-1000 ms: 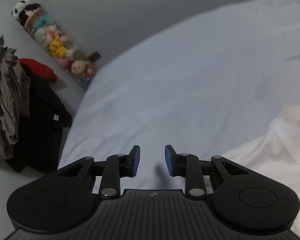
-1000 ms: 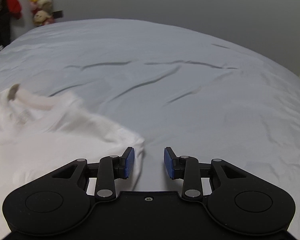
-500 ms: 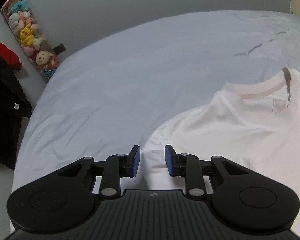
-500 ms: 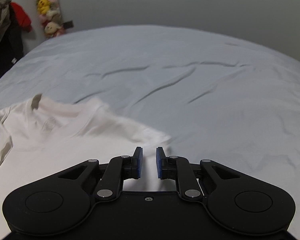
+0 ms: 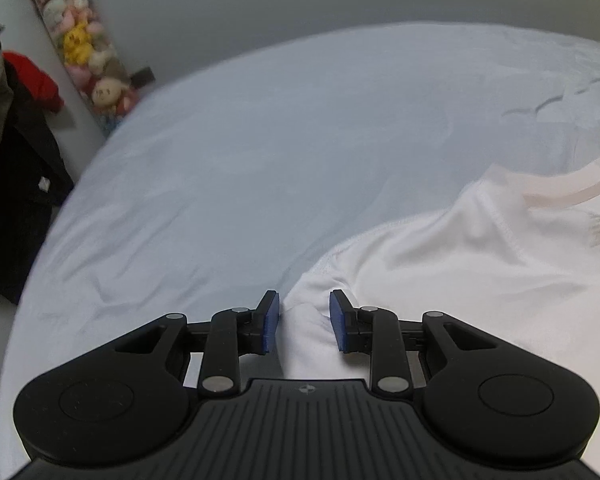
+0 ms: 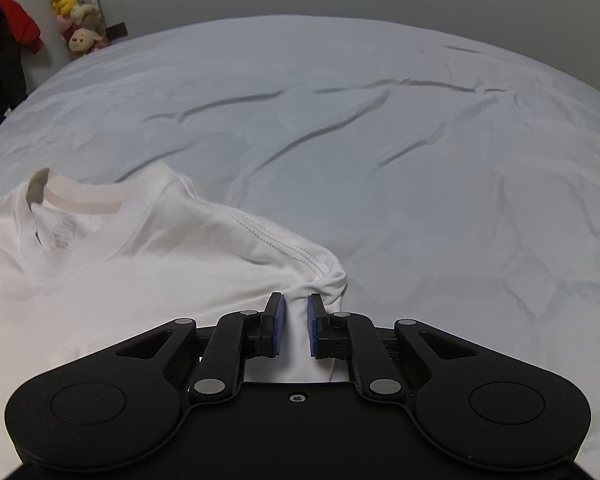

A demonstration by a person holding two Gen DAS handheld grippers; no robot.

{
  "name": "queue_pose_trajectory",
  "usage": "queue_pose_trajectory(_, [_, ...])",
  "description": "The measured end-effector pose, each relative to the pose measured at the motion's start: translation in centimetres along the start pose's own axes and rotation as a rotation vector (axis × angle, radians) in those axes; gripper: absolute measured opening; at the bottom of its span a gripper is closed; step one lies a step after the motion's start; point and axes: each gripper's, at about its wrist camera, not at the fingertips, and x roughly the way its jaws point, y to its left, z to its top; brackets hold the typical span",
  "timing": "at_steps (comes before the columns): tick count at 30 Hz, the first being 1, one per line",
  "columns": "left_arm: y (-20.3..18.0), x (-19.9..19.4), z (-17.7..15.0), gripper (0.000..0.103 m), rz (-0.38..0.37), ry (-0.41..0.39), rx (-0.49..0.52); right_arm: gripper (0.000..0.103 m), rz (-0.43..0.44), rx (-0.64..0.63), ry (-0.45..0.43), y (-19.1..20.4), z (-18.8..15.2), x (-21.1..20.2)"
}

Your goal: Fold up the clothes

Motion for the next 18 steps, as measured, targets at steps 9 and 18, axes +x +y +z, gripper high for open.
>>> queue_pose_trajectory(9, [0.0,-11.1,-4.5,0.036,-0.068,-0.06,0.242,0.024,0.058,-0.127,-0.018,1.4,-1.0,-7.4])
queue_pose_trajectory(18, [-1.5,-22.0,-13.8,0.036,-0.156,-0.04,0.44,0.038,0.119,-0.424,0.049,6.6,-7.8,-17.5])
